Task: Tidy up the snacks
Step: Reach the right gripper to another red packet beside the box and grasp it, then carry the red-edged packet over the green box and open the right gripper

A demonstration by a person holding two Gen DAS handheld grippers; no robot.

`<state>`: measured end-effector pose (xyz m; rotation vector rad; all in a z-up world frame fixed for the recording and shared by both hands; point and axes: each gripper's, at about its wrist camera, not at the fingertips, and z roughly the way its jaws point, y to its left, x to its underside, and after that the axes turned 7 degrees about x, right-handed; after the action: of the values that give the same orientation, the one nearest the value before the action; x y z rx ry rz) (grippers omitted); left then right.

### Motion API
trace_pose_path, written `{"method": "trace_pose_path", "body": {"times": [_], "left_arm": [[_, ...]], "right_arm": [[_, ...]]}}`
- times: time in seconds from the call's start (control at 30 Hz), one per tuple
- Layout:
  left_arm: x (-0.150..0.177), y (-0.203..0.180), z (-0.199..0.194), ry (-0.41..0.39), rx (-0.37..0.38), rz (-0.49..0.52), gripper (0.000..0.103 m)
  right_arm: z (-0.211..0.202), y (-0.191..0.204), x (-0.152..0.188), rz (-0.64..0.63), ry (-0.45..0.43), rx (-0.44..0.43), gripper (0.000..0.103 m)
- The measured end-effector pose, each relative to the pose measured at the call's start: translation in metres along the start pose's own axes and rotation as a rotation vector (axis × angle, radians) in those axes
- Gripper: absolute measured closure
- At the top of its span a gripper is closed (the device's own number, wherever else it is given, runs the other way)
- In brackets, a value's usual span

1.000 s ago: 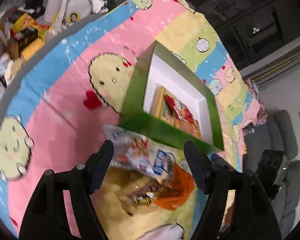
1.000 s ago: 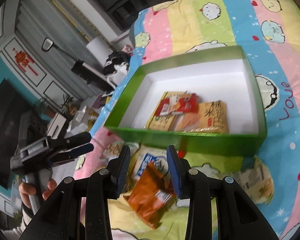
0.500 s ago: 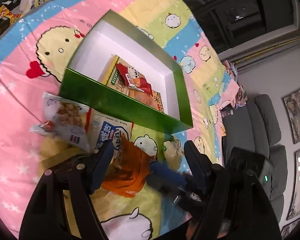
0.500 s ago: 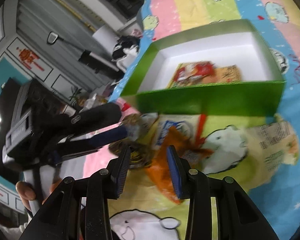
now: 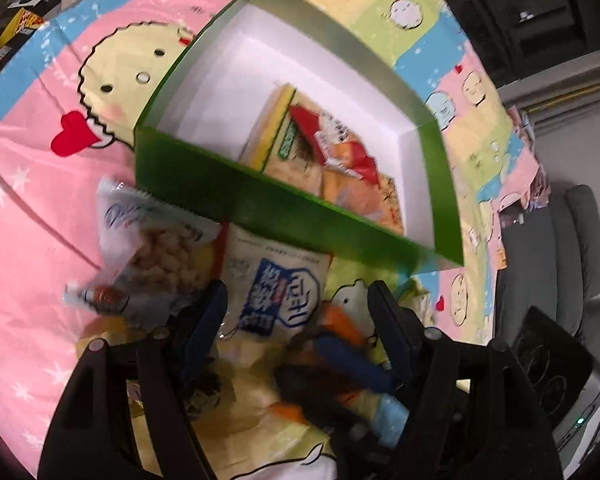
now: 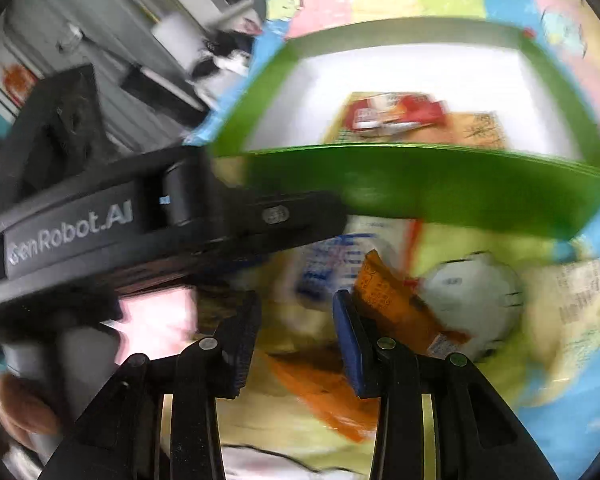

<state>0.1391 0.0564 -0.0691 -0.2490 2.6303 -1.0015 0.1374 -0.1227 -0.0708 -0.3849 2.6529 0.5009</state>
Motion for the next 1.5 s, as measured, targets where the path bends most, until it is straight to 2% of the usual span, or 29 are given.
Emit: {"method": "trace_pose_path", "body": {"times": [0.07,0.17,0.3,0.4,0.5,0.53,0.6,0.7,0.73,0.77,0.8,0.9,1.17,1.27,1.33,1.43,1.5], "left_arm": [[-0.003,0.004,-0.002,0.006,-0.013,-0.001,0.030],[-0.006,0.005,0.006,0.042,-0.047,0.005,0.030],[-0.007,0.002,0.016,0.067,-0.065,0.035,0.030],[-0.010,0.003,0.020,0.064,-0.059,0.032,0.030],[-0.012,0.005,0.023,0.077,-0.052,0.029,0.031],[-0.012,0.006,0.024,0.078,-0.047,0.024,0.032],[-0.012,0.007,0.026,0.093,-0.032,0.022,0.032],[-0.011,0.008,0.028,0.102,-0.031,0.033,0.034],[-0.011,0.008,0.028,0.100,-0.031,0.034,0.039],[-0.010,0.010,0.027,0.097,-0.030,0.033,0.042],[-0.009,0.012,0.026,0.094,-0.022,0.029,0.051],[-0.006,0.020,0.022,0.081,0.027,0.016,0.062],[0.003,0.026,0.004,0.030,0.136,-0.032,0.069],[0.007,0.026,-0.005,0.020,0.187,-0.052,0.068],[0.009,0.024,-0.009,0.025,0.218,-0.060,0.062],[0.014,0.021,-0.013,0.011,0.221,-0.059,0.051],[0.014,0.019,-0.013,0.017,0.260,-0.072,0.049]], "right_arm": [[-0.001,-0.006,-0.001,-0.015,0.022,0.018,0.065],[-0.001,-0.016,-0.012,0.009,0.046,0.108,0.065],[0.016,-0.025,-0.032,0.035,0.124,0.075,0.065],[0.025,-0.033,-0.040,0.057,0.124,0.135,0.065],[0.042,-0.048,-0.037,0.117,0.184,0.041,0.062],[0.042,-0.049,-0.037,0.119,0.173,0.022,0.061],[0.043,-0.046,-0.037,0.096,0.167,-0.012,0.051],[0.046,-0.039,-0.036,0.045,0.140,-0.025,0.048],[0.045,-0.035,-0.035,0.036,0.127,-0.024,0.050],[0.046,-0.033,-0.034,0.022,0.113,-0.024,0.060],[0.046,-0.030,-0.033,0.008,0.106,-0.032,0.068],[0.043,-0.028,-0.027,0.003,0.090,-0.058,0.071],[0.021,-0.036,-0.020,0.012,0.013,-0.172,0.085],[0.011,-0.047,-0.016,0.052,-0.004,-0.253,0.089],[0.005,-0.055,-0.012,0.092,-0.019,-0.315,0.089],[-0.001,-0.064,-0.003,0.141,-0.030,-0.387,0.089],[-0.004,-0.067,0.002,0.169,-0.041,-0.429,0.089]]}}
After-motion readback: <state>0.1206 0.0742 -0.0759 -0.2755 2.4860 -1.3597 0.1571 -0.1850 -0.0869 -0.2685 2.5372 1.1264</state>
